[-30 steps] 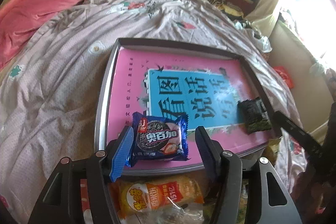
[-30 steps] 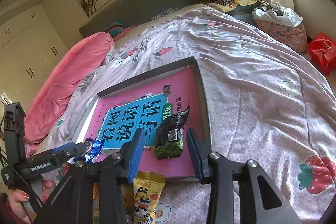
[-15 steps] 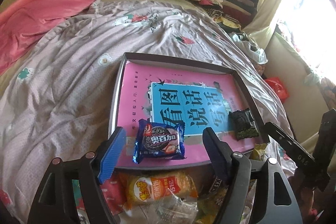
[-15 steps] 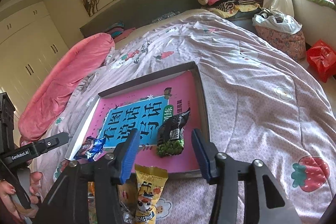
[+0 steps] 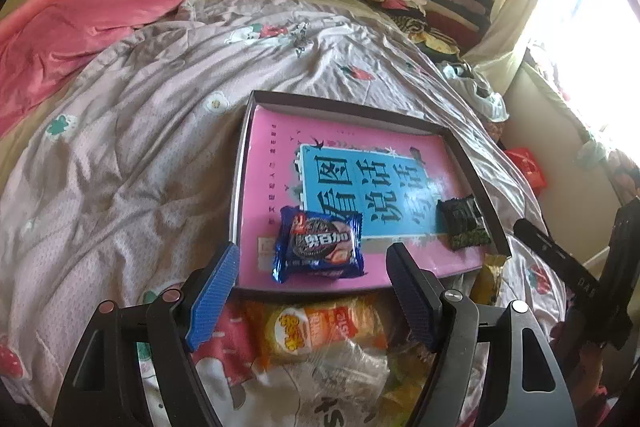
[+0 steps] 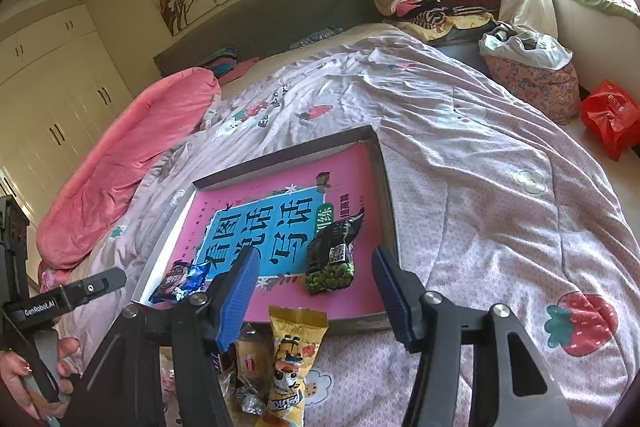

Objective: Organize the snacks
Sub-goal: 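Withdraw both open grippers from the tray back to the snack pile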

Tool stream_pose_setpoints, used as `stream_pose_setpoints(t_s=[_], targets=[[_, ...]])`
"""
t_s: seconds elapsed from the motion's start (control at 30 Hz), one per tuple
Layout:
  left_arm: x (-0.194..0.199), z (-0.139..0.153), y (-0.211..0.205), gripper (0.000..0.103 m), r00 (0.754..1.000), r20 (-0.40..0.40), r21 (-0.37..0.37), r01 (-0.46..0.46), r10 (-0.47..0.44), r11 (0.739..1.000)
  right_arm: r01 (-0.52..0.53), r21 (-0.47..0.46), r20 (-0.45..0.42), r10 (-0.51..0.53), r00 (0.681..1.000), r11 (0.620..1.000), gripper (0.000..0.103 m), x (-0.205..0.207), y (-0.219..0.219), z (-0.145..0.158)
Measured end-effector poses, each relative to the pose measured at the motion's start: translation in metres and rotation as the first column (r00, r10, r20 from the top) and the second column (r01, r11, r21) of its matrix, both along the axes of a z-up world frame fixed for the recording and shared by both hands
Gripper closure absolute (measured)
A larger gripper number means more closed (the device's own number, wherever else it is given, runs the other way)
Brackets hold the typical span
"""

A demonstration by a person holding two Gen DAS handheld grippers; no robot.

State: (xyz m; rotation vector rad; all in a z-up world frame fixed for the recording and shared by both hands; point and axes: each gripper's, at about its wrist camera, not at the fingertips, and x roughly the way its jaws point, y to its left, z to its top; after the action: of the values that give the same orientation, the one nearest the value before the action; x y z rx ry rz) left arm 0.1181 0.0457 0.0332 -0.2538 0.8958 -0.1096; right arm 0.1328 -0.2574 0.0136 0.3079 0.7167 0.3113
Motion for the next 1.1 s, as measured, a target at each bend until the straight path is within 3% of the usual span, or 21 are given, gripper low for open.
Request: stream_pose_setpoints(t_s=[1.1], targets=[[-0.035,-0.017,-0.004,0.026,0.996,-0.055,0.012,0.076,-0.076,0.997,-0.060,-0.046,-0.047,0.058,0.997,0.997,0.042,-0.032,0.020,-0.007]])
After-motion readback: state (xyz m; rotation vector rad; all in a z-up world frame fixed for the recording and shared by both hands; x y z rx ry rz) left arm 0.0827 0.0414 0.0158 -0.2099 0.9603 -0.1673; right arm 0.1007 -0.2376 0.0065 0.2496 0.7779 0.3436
